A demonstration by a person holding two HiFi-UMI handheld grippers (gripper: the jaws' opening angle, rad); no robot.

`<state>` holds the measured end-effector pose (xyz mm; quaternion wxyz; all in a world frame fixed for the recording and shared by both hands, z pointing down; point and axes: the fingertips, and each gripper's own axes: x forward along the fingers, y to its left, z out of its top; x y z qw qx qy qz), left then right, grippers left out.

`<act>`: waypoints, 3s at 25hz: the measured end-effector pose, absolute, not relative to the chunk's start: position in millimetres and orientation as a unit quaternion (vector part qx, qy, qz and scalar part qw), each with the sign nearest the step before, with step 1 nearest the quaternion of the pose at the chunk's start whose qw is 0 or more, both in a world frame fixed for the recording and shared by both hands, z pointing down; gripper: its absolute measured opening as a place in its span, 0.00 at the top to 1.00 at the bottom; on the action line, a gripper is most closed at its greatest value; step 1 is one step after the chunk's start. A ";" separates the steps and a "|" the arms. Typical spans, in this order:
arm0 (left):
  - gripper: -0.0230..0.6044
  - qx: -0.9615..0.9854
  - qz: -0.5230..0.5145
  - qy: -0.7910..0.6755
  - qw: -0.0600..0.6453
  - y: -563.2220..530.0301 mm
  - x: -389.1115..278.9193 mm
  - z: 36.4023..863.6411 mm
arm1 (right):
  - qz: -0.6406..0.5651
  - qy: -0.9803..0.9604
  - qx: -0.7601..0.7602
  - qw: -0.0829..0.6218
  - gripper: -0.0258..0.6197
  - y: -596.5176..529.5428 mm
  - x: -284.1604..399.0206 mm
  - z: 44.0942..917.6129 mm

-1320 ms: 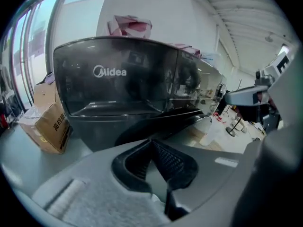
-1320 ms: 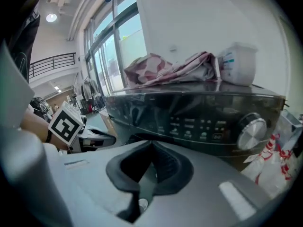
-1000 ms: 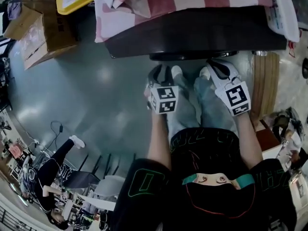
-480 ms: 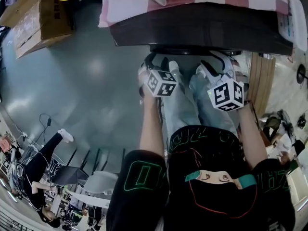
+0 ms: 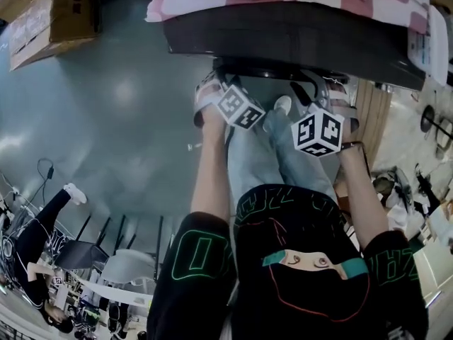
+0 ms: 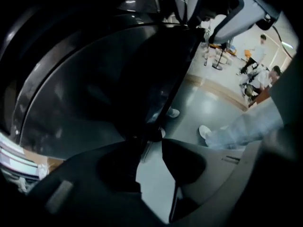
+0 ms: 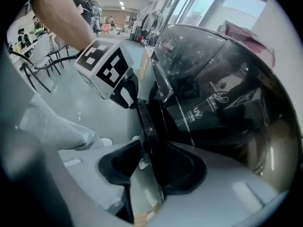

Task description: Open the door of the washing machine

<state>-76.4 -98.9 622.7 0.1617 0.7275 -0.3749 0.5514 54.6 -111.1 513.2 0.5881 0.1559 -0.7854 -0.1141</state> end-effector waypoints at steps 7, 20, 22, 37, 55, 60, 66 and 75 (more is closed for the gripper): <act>0.75 0.712 0.578 -0.356 0.179 -67.4 -73.9 625.7 | -0.100 -0.795 0.088 0.592 0.73 -91.5 49.8 517.3; 0.74 0.631 0.578 -0.440 0.272 20.5 -43.3 636.5 | -0.143 -0.825 -0.023 0.546 0.72 -32.2 72.2 520.2; 0.74 0.618 0.571 -0.462 0.280 34.8 -35.2 636.8 | -0.159 -0.824 -0.045 0.542 0.72 -22.7 78.0 519.9; 0.74 0.574 0.533 -0.526 0.331 125.8 27.7 637.6 | -0.242 -0.799 -0.174 0.522 0.73 39.4 120.2 521.8; 0.76 0.504 0.481 -0.616 0.366 222.2 162.7 636.9 | -0.322 -0.786 -0.271 0.453 0.70 106.7 208.6 520.8; 0.77 0.480 0.464 -0.634 0.391 242.9 215.5 638.0 | -0.347 -0.757 -0.308 0.459 0.70 122.8 243.4 523.2; 0.77 0.459 0.430 -0.650 0.427 250.4 264.7 647.2 | -0.376 -0.727 -0.348 0.457 0.69 127.8 277.9 531.5; 0.75 0.373 0.404 -0.691 0.469 239.1 298.0 649.9 | -0.395 -0.706 -0.406 0.424 0.70 113.5 301.1 529.6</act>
